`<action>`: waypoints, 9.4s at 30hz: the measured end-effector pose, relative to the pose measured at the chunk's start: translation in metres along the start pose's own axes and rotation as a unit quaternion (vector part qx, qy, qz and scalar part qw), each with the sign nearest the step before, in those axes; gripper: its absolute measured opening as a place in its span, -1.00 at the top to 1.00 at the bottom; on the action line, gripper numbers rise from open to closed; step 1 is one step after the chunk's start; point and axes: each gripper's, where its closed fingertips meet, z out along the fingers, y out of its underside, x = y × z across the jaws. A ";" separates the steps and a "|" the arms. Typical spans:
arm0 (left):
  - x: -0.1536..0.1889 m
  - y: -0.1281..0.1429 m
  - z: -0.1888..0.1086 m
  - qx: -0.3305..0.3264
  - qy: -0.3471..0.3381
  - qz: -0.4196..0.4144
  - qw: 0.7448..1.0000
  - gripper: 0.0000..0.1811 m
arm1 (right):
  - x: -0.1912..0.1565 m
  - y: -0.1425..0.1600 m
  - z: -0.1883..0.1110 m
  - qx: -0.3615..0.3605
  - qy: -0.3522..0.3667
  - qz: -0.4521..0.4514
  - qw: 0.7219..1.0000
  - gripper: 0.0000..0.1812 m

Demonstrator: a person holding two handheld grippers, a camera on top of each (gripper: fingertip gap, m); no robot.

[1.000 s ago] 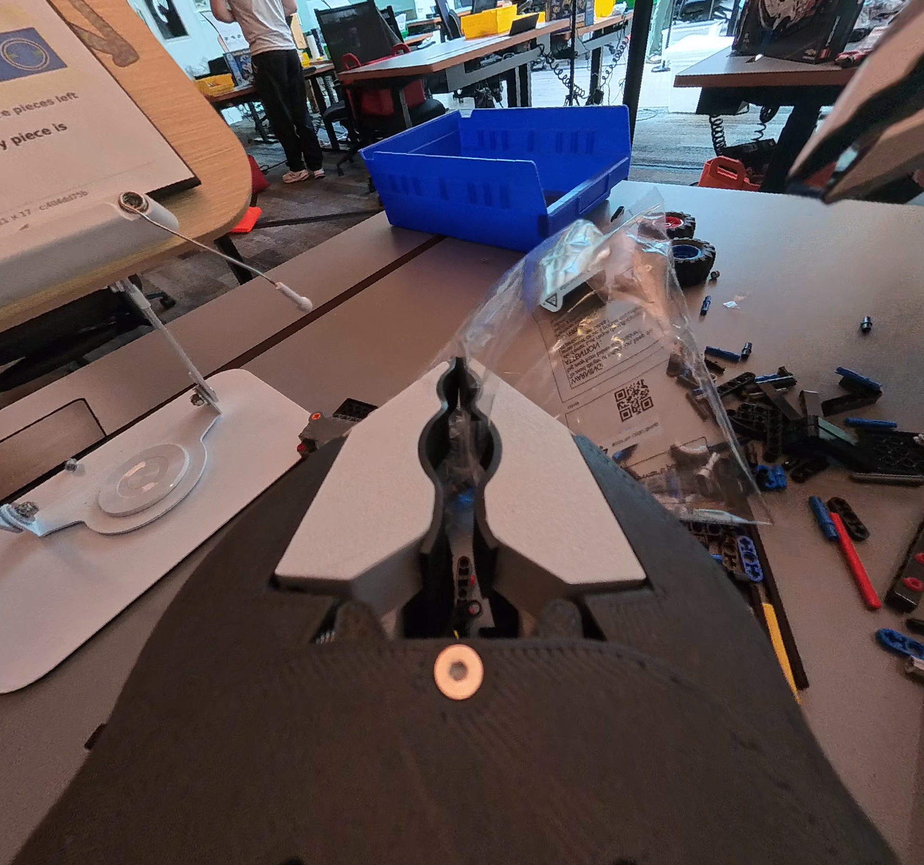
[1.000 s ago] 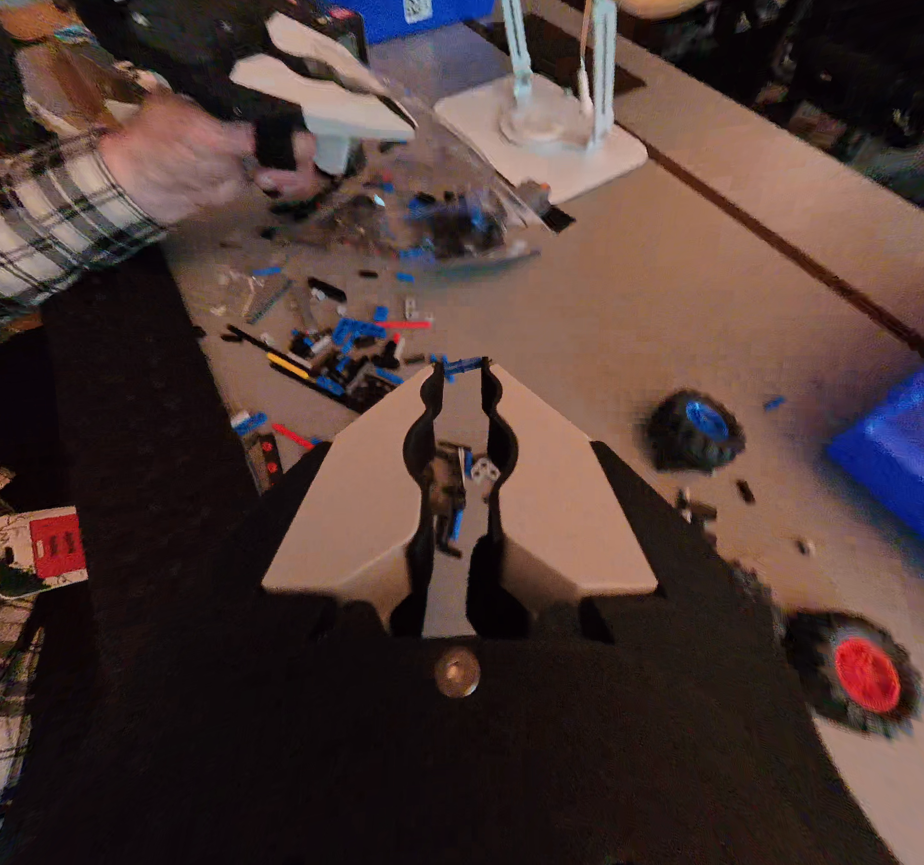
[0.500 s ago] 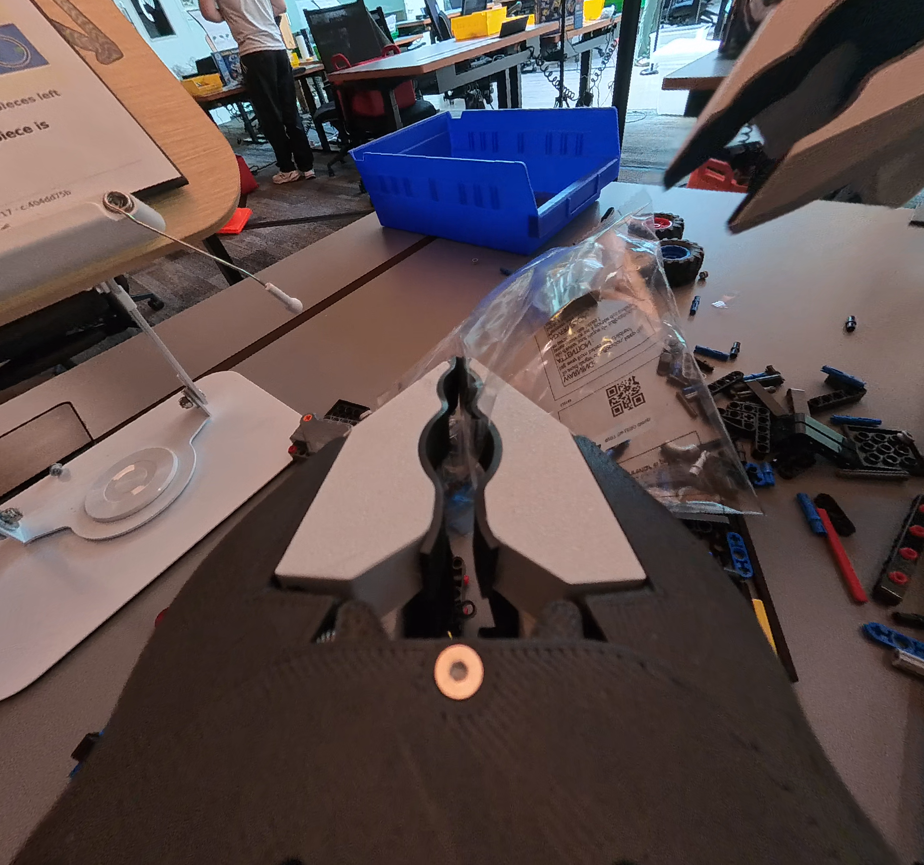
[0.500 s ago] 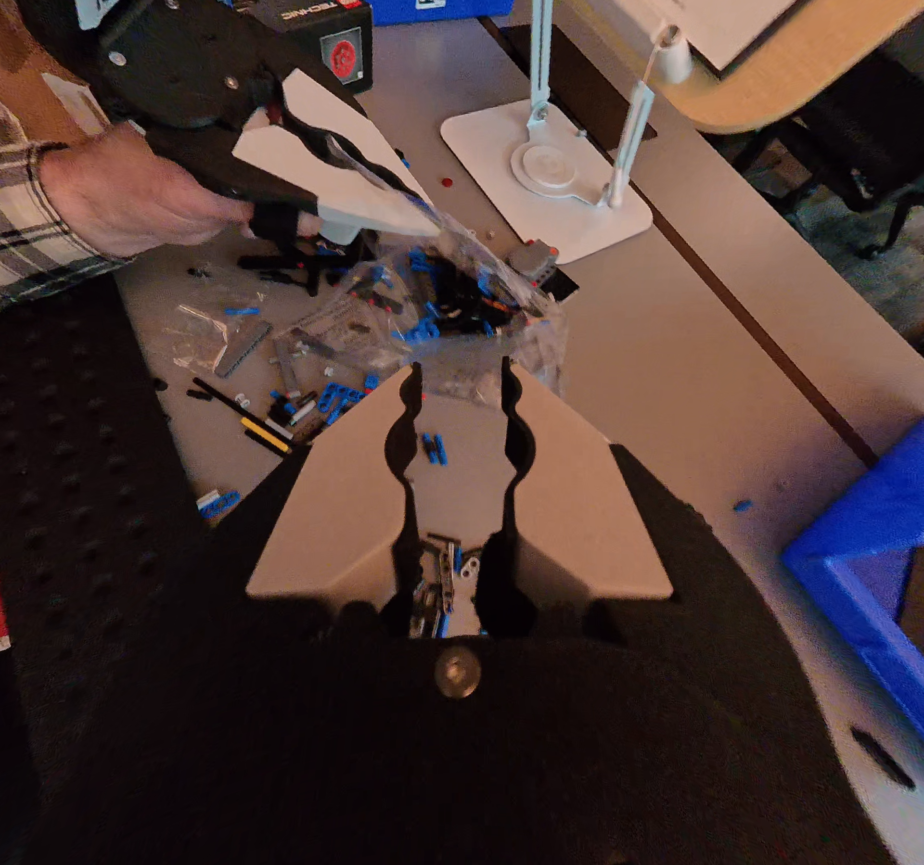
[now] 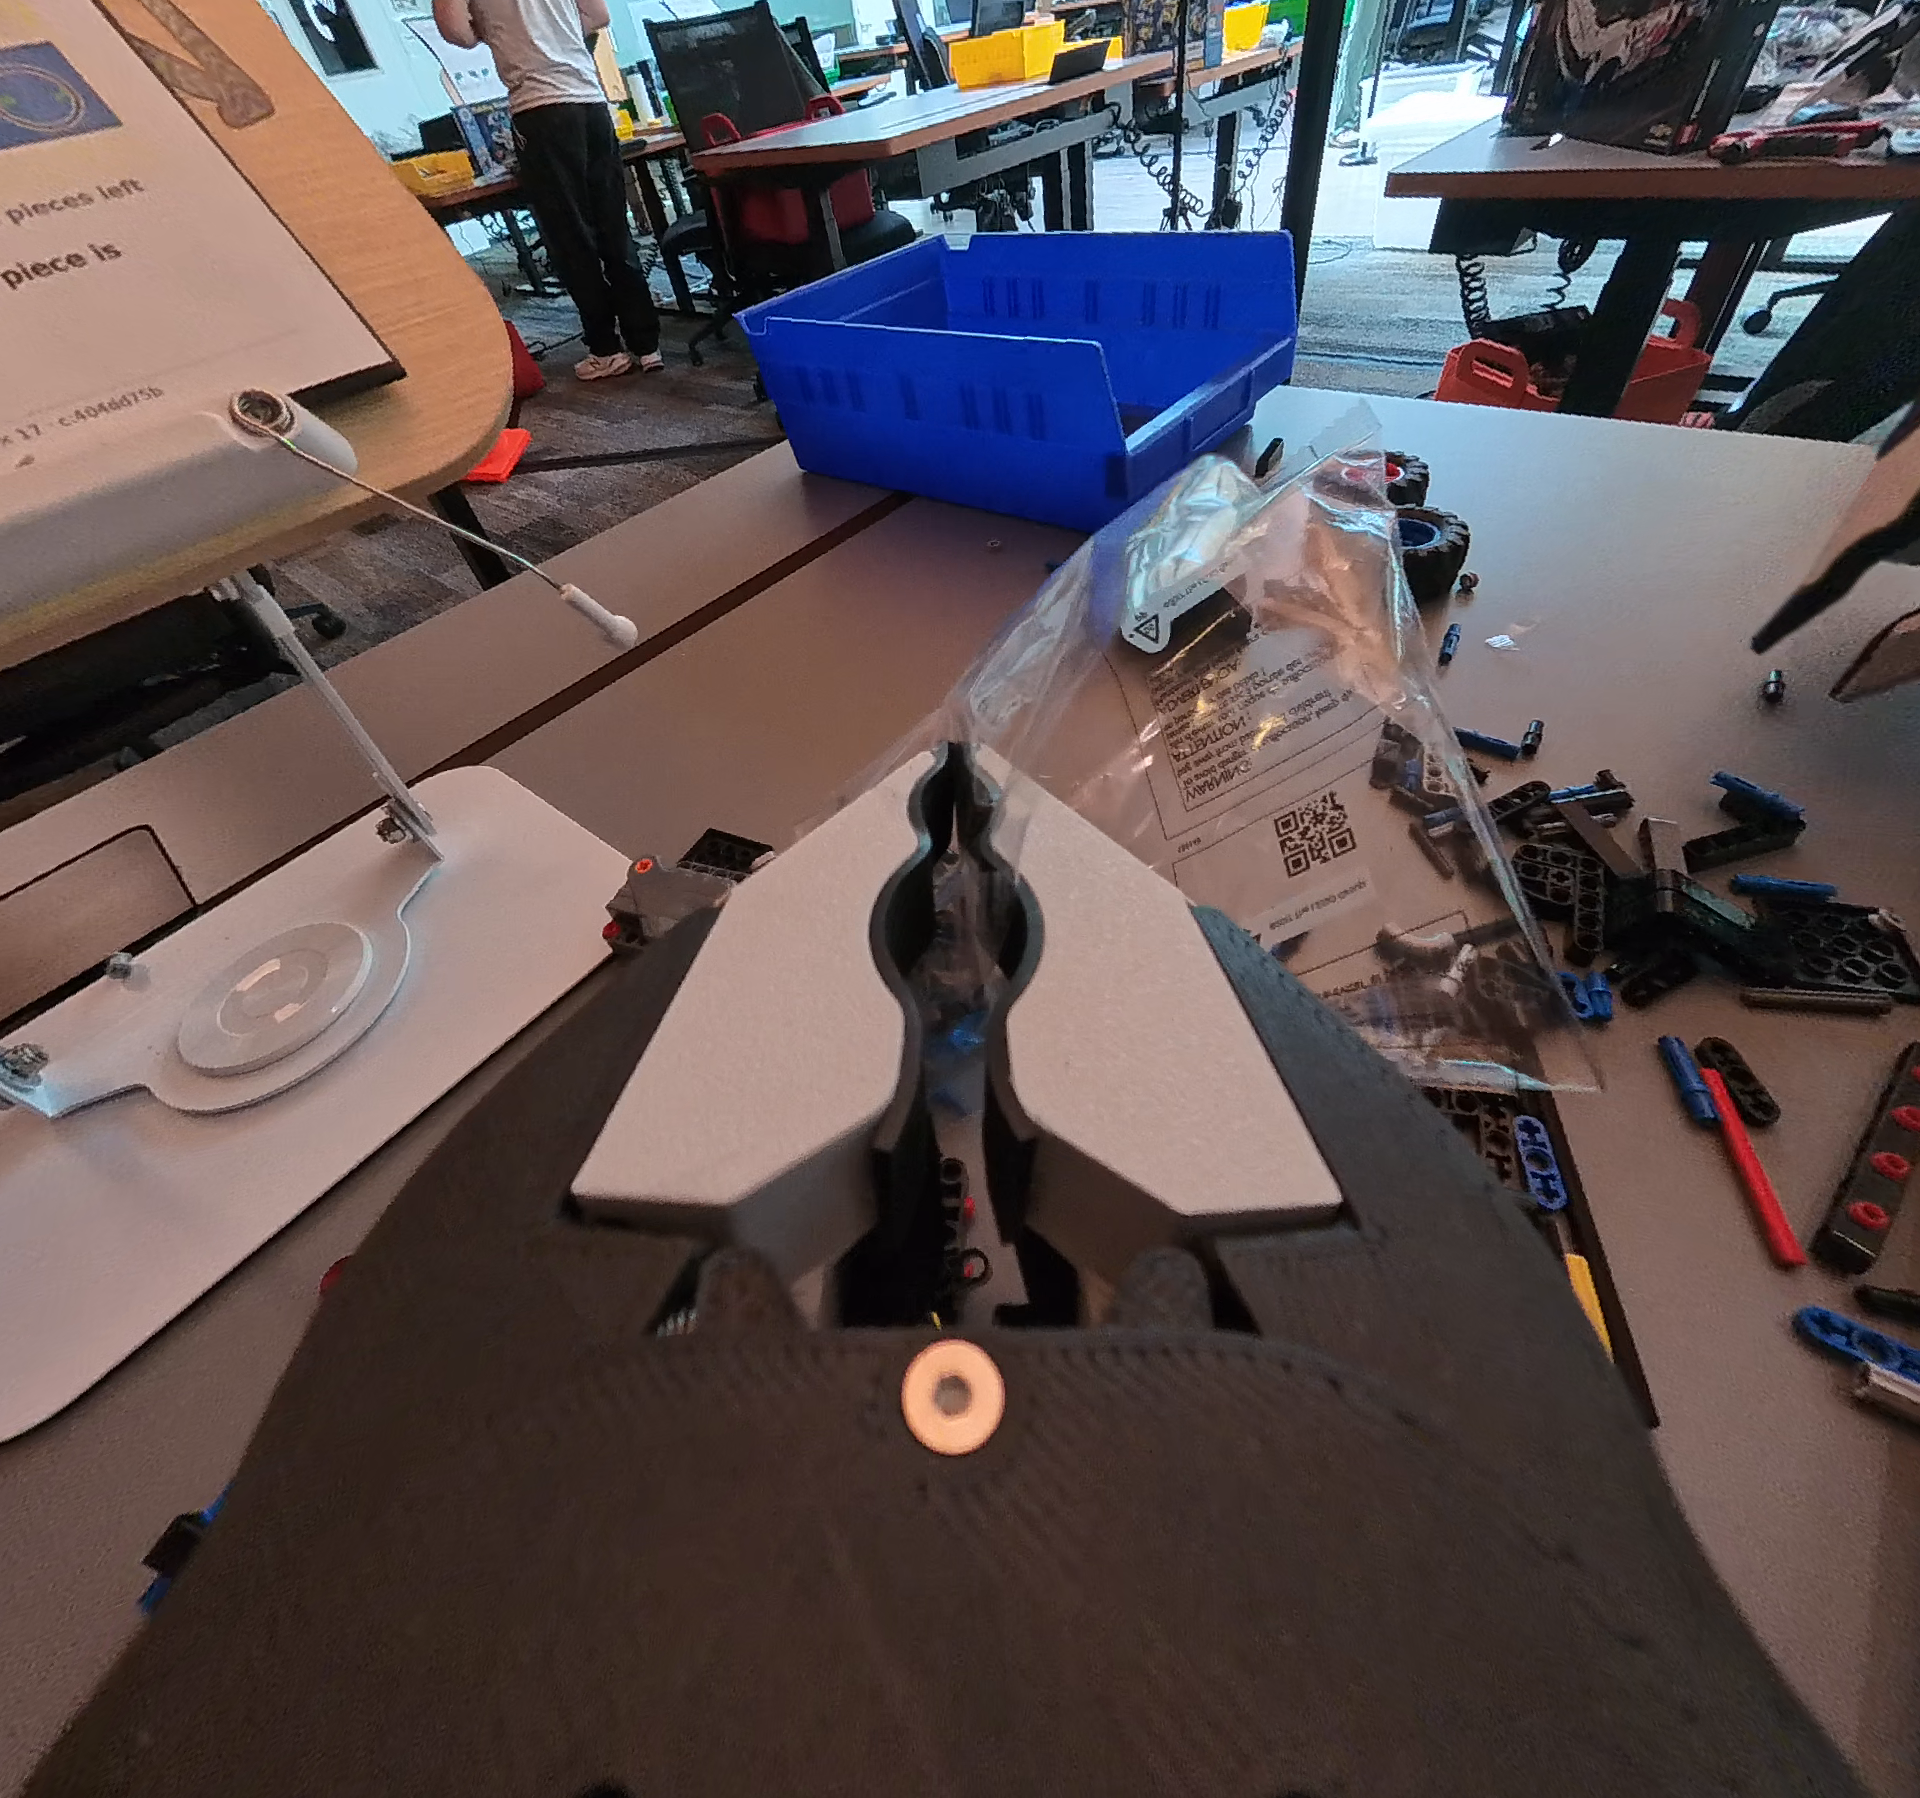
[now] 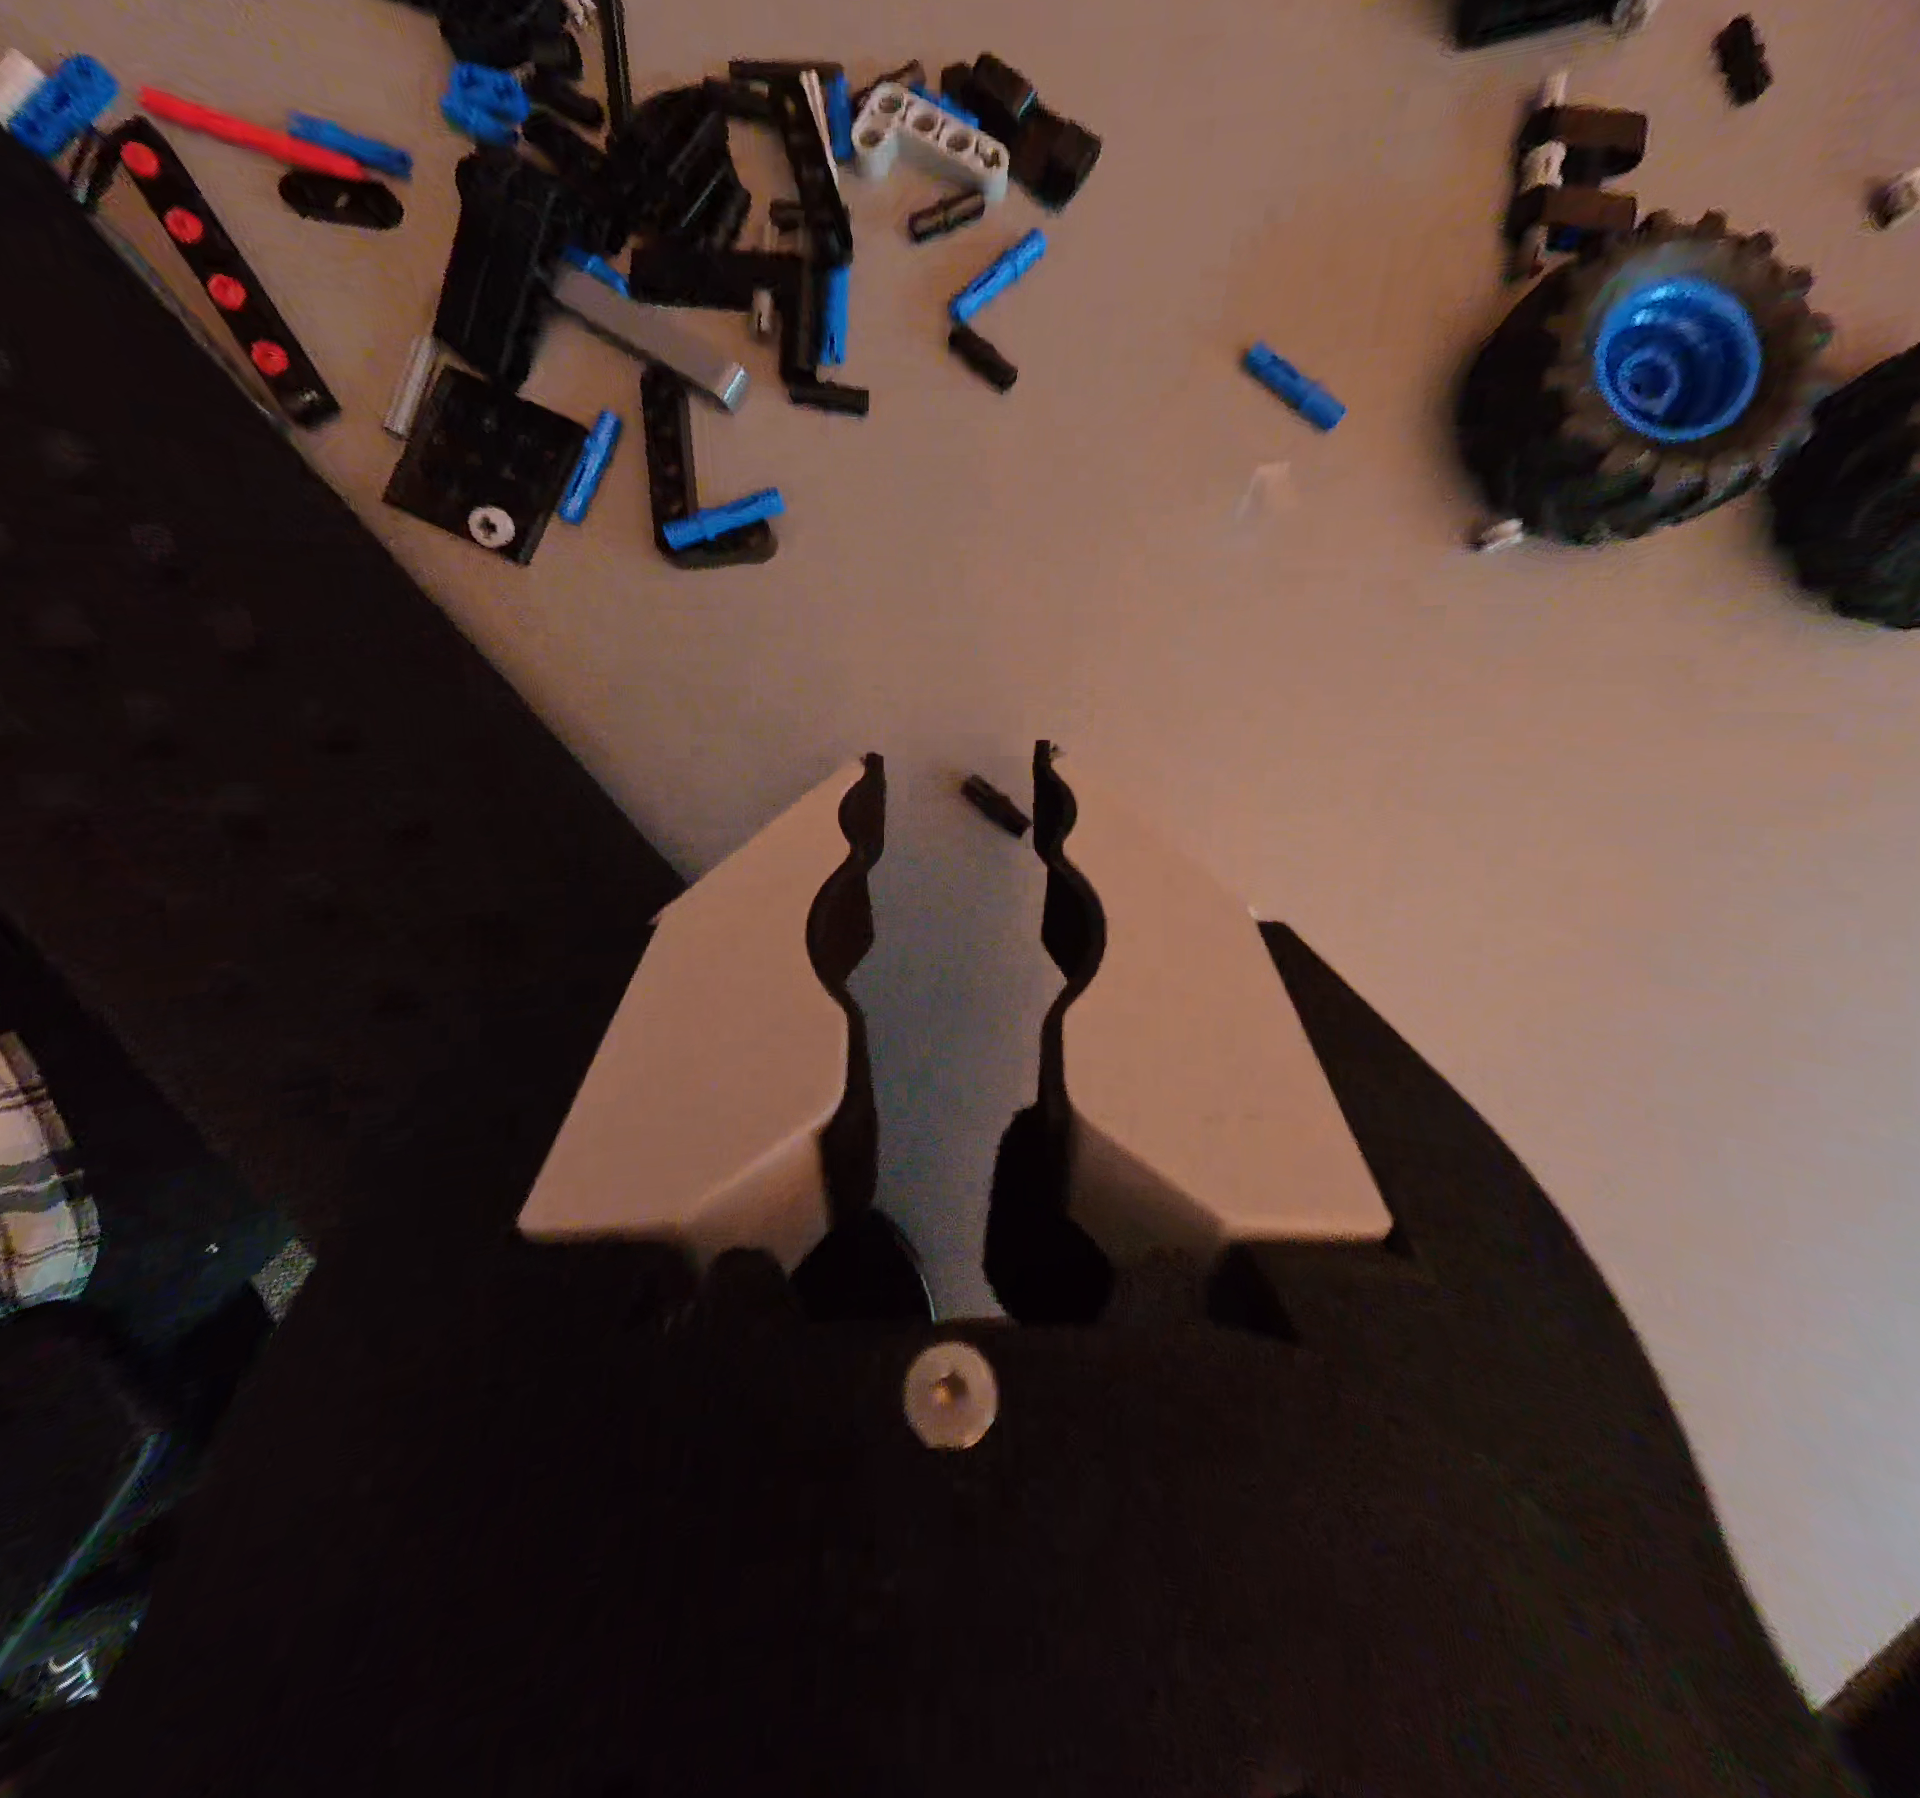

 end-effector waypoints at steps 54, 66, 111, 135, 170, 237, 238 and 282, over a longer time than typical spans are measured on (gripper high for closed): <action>0.000 0.000 0.002 -0.001 0.003 -0.004 1.000 1.00 | -0.060 -0.163 0.131 0.013 -0.081 -0.094 0.992 0.90; 0.000 -0.003 0.000 0.006 0.003 -0.006 1.000 1.00 | -0.067 -0.175 0.097 0.079 -0.114 -0.078 0.987 0.90; -0.008 0.002 0.003 0.001 -0.004 -0.033 0.999 1.00 | 0.002 -0.107 0.090 0.026 -0.117 -0.089 0.989 0.80; -0.008 0.002 0.002 0.004 -0.001 -0.040 0.999 1.00 | -0.084 -0.262 0.018 0.190 -0.062 -0.231 0.952 0.75; -0.013 0.001 -0.001 0.007 -0.012 -0.043 0.999 1.00 | -0.091 -0.260 0.024 0.187 -0.047 -0.237 0.952 0.53; -0.012 0.001 0.002 0.007 -0.003 -0.046 0.999 1.00 | -0.045 -0.133 0.096 0.015 -0.095 -0.177 0.979 0.67; -0.012 0.001 0.001 0.007 -0.003 -0.047 0.999 1.00 | -0.048 -0.135 0.097 0.019 -0.099 -0.180 0.978 0.67; -0.008 0.000 0.000 0.009 0.001 -0.042 0.999 1.00 | -0.125 -0.226 0.011 0.165 -0.065 -0.238 0.955 0.95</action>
